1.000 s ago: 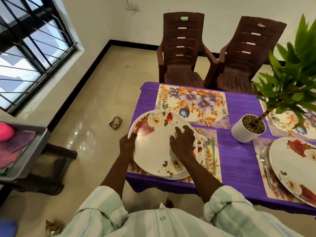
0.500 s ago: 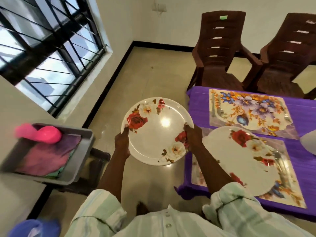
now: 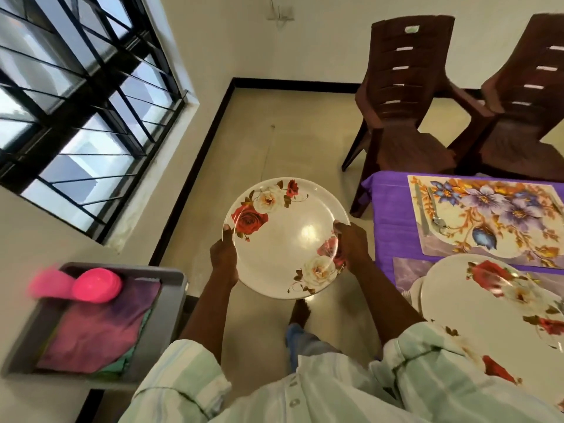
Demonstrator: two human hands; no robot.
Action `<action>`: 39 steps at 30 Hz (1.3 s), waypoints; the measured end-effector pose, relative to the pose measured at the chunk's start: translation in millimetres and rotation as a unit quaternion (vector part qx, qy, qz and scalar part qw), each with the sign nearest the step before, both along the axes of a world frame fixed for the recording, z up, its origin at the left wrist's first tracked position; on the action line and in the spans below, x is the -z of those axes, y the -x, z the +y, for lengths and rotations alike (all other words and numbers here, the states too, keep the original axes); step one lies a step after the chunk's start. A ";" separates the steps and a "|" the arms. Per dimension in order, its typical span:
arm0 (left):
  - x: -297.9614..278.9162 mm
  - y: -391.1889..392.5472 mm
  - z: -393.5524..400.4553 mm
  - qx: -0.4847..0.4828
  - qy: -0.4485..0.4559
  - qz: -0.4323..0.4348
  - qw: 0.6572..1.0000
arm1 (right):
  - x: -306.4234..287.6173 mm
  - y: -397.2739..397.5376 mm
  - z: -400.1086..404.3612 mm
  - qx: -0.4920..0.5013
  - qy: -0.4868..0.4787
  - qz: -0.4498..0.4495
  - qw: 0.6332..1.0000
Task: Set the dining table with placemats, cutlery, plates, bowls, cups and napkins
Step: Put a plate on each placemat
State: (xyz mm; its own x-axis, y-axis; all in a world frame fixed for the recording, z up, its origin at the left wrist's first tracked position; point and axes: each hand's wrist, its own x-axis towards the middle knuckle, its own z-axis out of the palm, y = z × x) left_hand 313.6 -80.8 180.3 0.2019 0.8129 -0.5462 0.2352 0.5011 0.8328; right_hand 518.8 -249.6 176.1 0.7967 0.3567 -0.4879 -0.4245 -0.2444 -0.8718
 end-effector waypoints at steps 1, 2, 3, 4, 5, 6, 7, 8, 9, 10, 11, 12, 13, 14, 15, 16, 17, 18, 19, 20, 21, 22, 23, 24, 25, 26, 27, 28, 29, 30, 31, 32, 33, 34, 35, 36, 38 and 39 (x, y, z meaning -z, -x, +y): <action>0.8 -10.4 14.4 0.006 0.001 0.003 1.000 | 2.2 -12.0 12.6 0.002 -0.008 0.013 1.000; 2.6 -20.3 28.2 0.012 0.003 0.002 1.000 | 3.7 -23.5 24.2 0.003 -0.017 0.021 1.000; 3.6 -34.9 45.1 0.017 0.004 -0.004 1.000 | 6.1 -38.1 39.4 0.003 -0.023 0.023 0.999; 6.3 -49.0 61.1 0.023 0.004 -0.006 1.000 | 9.0 -51.5 52.8 -0.001 -0.021 0.017 1.000; 7.0 -66.8 76.5 0.029 0.004 -0.005 1.000 | 11.0 -66.3 65.5 0.001 -0.013 0.007 1.000; 6.9 -84.3 90.3 0.033 0.007 -0.007 0.999 | 13.2 -80.7 76.7 0.005 -0.007 0.000 1.000; 5.6 -100.0 101.1 0.036 0.009 -0.008 0.999 | 15.0 -93.4 85.0 0.007 0.000 -0.004 1.000; 4.2 -120.7 114.4 0.045 0.012 -0.009 0.999 | 14.9 -110.9 94.1 0.010 0.002 -0.011 1.000; 2.9 -139.7 124.9 0.056 0.015 -0.007 0.998 | 17.8 -128.7 100.7 0.015 0.013 -0.015 1.000; 3.1 -161.4 136.4 0.070 0.017 -0.006 0.997 | 17.0 -147.2 106.6 0.024 0.019 -0.019 0.999; 3.5 -182.1 146.7 0.080 0.017 -0.007 0.997 | 19.4 -166.1 111.0 0.033 0.021 -0.016 0.999; 3.5 -200.6 155.0 0.089 0.016 -0.006 0.996 | 19.6 -181.7 114.2 0.043 0.022 -0.010 0.999; 3.2 -223.9 162.8 0.101 0.016 -0.005 0.995 | 20.0 -199.4 117.2 0.060 0.027 0.000 0.998; 3.5 -243.6 169.4 0.113 0.015 -0.003 0.994 | 18.4 -211.8 118.9 0.080 0.030 0.010 0.996; 2.9 -265.3 174.8 0.128 0.016 -0.004 0.992 | 14.8 -225.6 120.0 0.103 0.033 0.012 0.994; 2.8 -285.9 179.4 0.145 0.021 -0.008 0.989 | 10.5 -237.8 120.1 0.123 0.038 0.006 0.992; 2.8 -305.1 182.9 0.161 0.024 -0.011 0.987 | 6.1 -247.7 119.4 0.140 0.047 -0.007 0.989; 1.8 -327.8 187.0 0.181 0.027 -0.016 0.983 | 2.3 -259.4 118.5 0.159 0.058 -0.023 0.985; 1.0 -348.9 190.1 0.202 0.028 -0.019 0.979 | 1.7 -270.5 116.8 0.184 0.073 -0.030 0.980; 2.3 -372.8 193.4 0.224 0.029 -0.021 0.974 | 2.9 -283.0 113.9 0.207 0.079 -0.037 0.974; 3.3 -396.4 195.5 0.248 0.032 -0.027 0.968 | 3.9 -294.8 111.4 0.228 0.088 -0.044 0.969; 3.1 -418.3 196.1 0.266 0.033 -0.030 0.963 | 6.5 -306.3 109.2 0.246 0.096 -0.055 0.963; 3.0 -446.5 197.3 0.288 0.032 -0.035 0.956 | 9.4 -321.9 107.9 0.269 0.106 -0.061 0.955; 3.9 -471.5 198.9 0.310 0.034 -0.036 0.950 | 11.3 -335.0 106.3 0.288 0.114 -0.069 0.948; 4.1 -498.2 199.8 0.331 0.037 -0.038 0.942 | 11.0 -349.6 105.8 0.308 0.123 -0.077 0.940; 4.9 -524.0 201.3 0.348 0.043 -0.038 0.936 | 10.2 -361.9 106.2 0.328 0.134 -0.083 0.932; 4.7 -545.8 203.0 0.365 0.045 -0.038 0.929 | 11.3 -372.4 106.9 0.347 0.143 -0.083 0.923; -0.9 -570.4 202.9 0.389 0.046 -0.041 0.919 | 10.7 -383.3 107.2 0.371 0.147 -0.081 0.913; -3.3 -591.6 203.0 0.411 0.047 -0.042 0.909 | 8.5 -390.2 107.7 0.395 0.147 -0.080 0.903; -5.7 -611.5 202.4 0.432 0.047 -0.036 0.900 | 4.5 -395.2 107.9 0.419 0.147 -0.075 0.893; -12.2 -628.1 200.5 0.453 0.054 -0.036 0.889 | 5.0 -399.8 107.5 0.442 0.145 -0.079 0.882; -16.0 -644.0 199.8 0.466 0.056 -0.036 0.882 | 4.1 -403.6 107.7 0.463 0.142 -0.078 0.872; -15.2 -668.2 195.8 0.495 0.061 -0.049 0.865 | 6.4 -408.8 105.6 0.495 0.141 -0.075 0.854; -17.0 -681.9 191.0 0.515 0.059 -0.049 0.854 | 5.5 -410.5 105.3 0.518 0.137 -0.066 0.842; -17.9 -692.2 185.4 0.535 0.061 -0.045 0.841 | 5.4 -410.5 104.5 0.535 0.132 -0.059 0.833; -16.8 -706.3 176.9 0.562 0.071 -0.039 0.823 | 7.3 -410.4 101.2 0.562 0.124 -0.047 0.816; -20.1 -729.8 152.7 0.607 0.080 -0.025 0.790 | 11.3 -412.7 87.9 0.619 0.111 -0.035 0.776; -17.4 -743.3 138.2 0.624 0.082 -0.020 0.777 | 11.5 -412.0 81.2 0.644 0.110 -0.034 0.757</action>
